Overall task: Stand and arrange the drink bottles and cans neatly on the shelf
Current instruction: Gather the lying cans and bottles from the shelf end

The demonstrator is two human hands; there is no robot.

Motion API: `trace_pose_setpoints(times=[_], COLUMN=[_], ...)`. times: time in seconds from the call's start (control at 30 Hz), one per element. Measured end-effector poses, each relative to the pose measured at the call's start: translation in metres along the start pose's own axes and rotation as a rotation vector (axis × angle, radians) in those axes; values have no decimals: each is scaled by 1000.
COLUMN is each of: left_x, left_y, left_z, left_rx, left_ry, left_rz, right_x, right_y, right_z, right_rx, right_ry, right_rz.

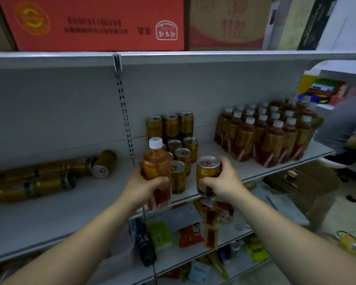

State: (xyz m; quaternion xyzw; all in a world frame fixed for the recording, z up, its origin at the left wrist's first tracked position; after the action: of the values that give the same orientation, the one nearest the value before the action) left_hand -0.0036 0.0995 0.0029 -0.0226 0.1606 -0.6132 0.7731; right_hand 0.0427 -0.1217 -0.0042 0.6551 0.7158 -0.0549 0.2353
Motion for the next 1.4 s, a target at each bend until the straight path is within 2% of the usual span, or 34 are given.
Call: trace_pose_setpoints(times=[0.27,0.47,0.63,0.77,0.9,1.03,1.27,1.4], left_x=[-4,9,38,77,133,205,284,321], left_y=[55,54,31,9,0,14,55,78], left_z=[-13,-12,5,26,44,54,57,56], left_rx=[-32,-68,-42,-10,20,5,-81,-110], left_ry=[42,4,-11,-41,-44,-39,0,0], left_rz=[51,119,211,319,337,302,201,149], right_x=[38,37,11,-41,-105,-181,-260,-290], right_y=[65,82,96,113,145,171,197,212], right_z=[55,73,66,52,52,64,102,124], right_rx=[-4,-145,-271,-394,-505,-580,-538,-312], right_ry=[-7,-54,-104,-254,-589,-719,-991,-1096], right_rz=[-136,-269,-498,-576,-488,-344,-230,-268])
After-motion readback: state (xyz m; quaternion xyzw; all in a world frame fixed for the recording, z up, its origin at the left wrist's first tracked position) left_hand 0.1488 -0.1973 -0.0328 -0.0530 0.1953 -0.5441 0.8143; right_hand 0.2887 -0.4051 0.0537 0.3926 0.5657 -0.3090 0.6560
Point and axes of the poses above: each hand's wrist, its own y-axis towards the middle knuckle, its own x-axis out of the palm, z = x × y, the point moved 1 cm from there along y, towards the middle knuckle, and after that the axes turned 13 degrees about -x, right-handed, at the moved point
